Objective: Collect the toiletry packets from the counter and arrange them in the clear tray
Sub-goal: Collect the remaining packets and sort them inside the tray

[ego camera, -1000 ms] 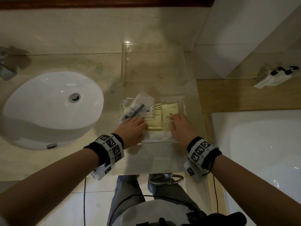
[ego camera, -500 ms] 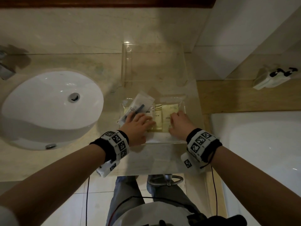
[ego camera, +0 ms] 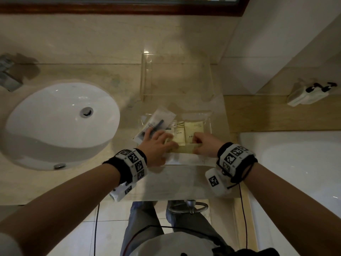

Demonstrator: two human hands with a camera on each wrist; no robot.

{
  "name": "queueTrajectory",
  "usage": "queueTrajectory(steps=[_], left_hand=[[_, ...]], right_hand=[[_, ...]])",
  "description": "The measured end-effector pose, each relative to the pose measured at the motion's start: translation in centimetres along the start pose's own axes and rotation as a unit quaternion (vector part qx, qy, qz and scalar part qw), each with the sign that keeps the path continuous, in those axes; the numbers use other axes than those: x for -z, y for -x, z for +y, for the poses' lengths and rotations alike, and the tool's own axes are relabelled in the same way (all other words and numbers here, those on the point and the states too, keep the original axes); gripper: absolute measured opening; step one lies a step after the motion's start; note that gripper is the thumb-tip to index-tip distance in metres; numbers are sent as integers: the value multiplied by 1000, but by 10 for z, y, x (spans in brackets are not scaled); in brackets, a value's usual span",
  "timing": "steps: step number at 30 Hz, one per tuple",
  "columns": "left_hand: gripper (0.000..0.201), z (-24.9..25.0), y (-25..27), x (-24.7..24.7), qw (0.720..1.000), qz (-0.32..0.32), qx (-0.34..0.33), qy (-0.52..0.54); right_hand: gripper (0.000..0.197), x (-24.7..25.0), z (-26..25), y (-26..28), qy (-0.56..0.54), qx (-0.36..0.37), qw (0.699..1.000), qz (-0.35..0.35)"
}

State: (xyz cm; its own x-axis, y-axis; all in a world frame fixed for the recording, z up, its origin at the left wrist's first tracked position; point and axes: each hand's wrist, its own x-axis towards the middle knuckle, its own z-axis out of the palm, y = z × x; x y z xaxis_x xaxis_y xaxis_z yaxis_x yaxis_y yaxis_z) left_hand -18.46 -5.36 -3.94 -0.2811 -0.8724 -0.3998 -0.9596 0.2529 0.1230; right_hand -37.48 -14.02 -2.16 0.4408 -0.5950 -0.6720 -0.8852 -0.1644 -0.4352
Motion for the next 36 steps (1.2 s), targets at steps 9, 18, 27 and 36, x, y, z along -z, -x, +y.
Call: queueTrajectory(steps=[9,18,27,36], left_hand=[[50,1,-3,2,999,6,23,22],[55,-1,-1,2,1000,-28,6,-6],[38,-2,-1,9,998,-1,21,51],[35,-20,0,22,977,39,78,193]], right_hand=[[15,1,2,10,47,64,997,-13],[26,-10,4,2,134,32,990,-10],[23,-5,4,4,69,60,996,-17],[32,32,16,19,-126,25,992,-9]])
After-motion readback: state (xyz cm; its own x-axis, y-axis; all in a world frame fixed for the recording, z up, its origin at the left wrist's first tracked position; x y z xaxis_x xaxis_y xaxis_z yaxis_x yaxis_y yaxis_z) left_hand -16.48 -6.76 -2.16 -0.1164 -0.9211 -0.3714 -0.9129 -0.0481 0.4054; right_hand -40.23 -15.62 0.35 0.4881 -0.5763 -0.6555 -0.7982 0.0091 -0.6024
